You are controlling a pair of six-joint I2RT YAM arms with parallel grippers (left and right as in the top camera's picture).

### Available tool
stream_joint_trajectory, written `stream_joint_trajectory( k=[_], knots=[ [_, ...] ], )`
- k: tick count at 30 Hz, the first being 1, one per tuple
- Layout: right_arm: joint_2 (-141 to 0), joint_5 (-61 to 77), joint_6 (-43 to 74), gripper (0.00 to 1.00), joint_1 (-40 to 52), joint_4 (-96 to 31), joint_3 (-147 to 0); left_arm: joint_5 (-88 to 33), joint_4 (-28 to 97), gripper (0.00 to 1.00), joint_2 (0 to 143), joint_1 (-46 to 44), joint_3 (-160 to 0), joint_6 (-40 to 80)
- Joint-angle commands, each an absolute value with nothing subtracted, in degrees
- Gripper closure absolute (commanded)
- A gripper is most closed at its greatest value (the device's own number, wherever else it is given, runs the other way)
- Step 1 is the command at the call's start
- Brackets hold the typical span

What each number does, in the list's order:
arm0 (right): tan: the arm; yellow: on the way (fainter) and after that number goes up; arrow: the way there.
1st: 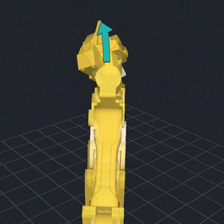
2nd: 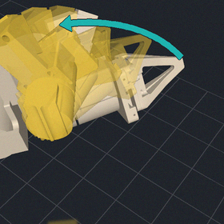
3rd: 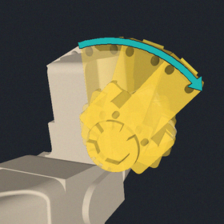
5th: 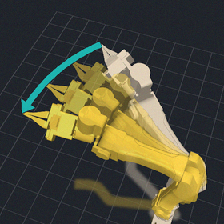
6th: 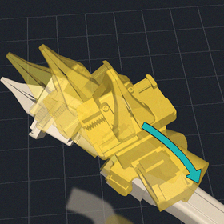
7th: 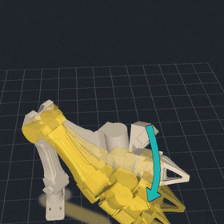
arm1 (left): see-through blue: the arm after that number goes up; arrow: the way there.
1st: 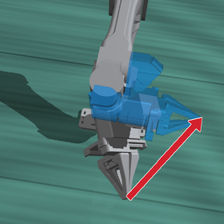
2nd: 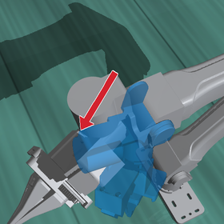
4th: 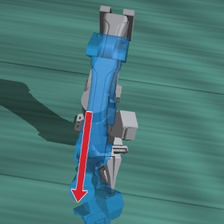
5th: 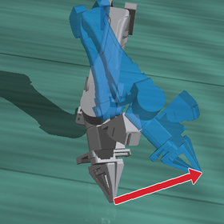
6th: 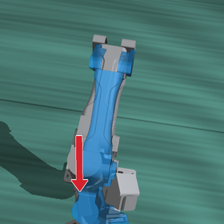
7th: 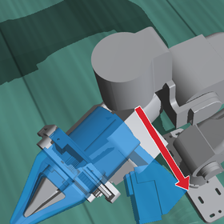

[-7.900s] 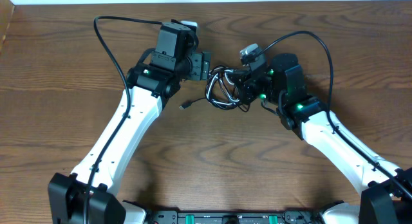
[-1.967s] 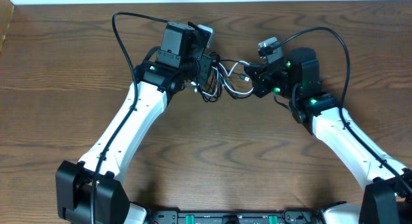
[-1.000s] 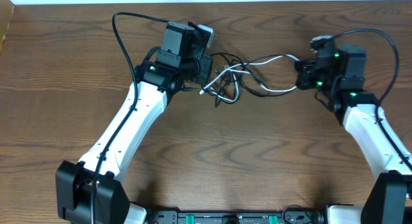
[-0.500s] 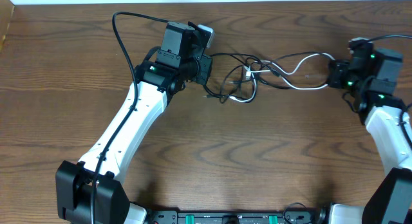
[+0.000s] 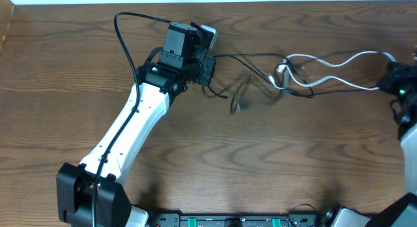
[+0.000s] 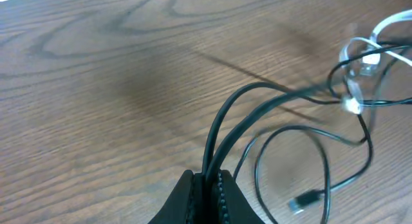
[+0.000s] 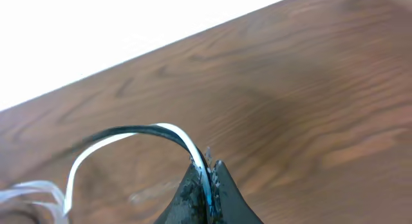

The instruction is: Untangle cables

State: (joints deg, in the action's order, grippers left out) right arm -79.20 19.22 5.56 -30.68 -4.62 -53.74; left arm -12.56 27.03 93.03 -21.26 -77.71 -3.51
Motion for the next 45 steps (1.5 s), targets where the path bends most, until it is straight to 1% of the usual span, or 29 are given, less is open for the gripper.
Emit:
stream_joint_trajectory(
  k=[1, 6, 12, 23, 28, 31, 39, 42, 45],
  knots=[
    [-76.27, 17.72, 7.05, 0.99, -33.93, -3.92, -54.74, -10.87, 27.18, 0.93, 92.68, -20.91, -78.24, -4.49],
    [-71.79, 20.49, 8.08, 0.99, -36.27, -3.07, -55.31, -10.87, 27.18, 0.93, 92.68, -20.91, -78.22, -4.51],
    [-65.58, 24.73, 11.53, 0.99, -36.34, -0.23, -58.06, -10.9, 27.18, 0.93, 92.68, -20.91, -78.24, -4.49],
    [-58.67, 24.34, 12.86, 0.99, -37.45, -0.23, -64.64, -10.9, 27.2, 0.93, 92.68, -20.91, -78.24, -4.51],
    [-58.35, 24.36, 16.93, 0.99, -42.39, -0.19, -65.91, -10.9, 27.2, 0.93, 92.68, -20.91, -78.22, -4.51],
    [-58.41, 24.4, 18.55, 0.99, -46.85, -0.23, -65.93, -10.9, 27.2, 0.93, 92.68, -20.91, -78.22, -4.51],
    [-58.5, 26.52, 20.86, 0.99, -56.29, -0.64, -65.93, -10.9, 27.2, 0.93, 92.68, -20.91, -78.22, -4.51],
    [-58.52, 29.34, 21.45, 0.99, -58.22, -0.62, -65.93, -10.9, 27.2, 0.93, 92.68, -20.91, -78.22, -4.49],
    [-58.52, 31.9, 21.47, 0.99, -58.19, -0.58, -65.93, -10.9, 27.2, 0.93, 92.68, -20.91, -78.22, -4.49]
  ],
)
